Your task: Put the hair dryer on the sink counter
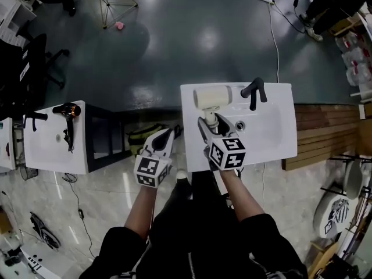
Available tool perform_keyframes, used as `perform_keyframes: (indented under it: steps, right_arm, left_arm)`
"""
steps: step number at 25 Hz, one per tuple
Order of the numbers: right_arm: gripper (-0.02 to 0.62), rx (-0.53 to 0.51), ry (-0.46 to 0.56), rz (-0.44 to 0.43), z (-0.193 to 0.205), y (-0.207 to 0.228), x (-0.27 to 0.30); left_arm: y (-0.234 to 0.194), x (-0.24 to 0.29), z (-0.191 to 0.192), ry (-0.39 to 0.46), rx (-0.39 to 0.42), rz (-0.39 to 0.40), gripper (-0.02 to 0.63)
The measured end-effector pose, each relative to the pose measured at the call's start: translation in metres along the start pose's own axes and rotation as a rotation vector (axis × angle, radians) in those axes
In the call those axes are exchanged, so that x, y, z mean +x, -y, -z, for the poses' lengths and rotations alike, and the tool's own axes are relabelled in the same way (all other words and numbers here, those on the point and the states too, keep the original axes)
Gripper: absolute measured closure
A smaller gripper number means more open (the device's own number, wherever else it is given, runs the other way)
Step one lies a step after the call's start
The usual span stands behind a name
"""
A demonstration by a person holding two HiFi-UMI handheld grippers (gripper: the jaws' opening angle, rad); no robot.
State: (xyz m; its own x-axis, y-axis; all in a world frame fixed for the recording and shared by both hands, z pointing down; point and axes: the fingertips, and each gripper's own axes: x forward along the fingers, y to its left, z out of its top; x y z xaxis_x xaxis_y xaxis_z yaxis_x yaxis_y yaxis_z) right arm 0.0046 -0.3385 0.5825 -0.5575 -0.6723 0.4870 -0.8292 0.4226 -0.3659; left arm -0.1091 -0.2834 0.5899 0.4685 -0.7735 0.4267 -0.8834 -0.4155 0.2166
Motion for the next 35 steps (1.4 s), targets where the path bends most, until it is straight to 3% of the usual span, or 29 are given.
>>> perform_keyframes:
  steps: [35]
  right_arm:
    - [0.370,0.026,-0.089,0.056,0.049,0.026,0.065]
  left_arm:
    - [-0.036,-0.046,0.061,-0.081,-0.094,-0.145,0.594]
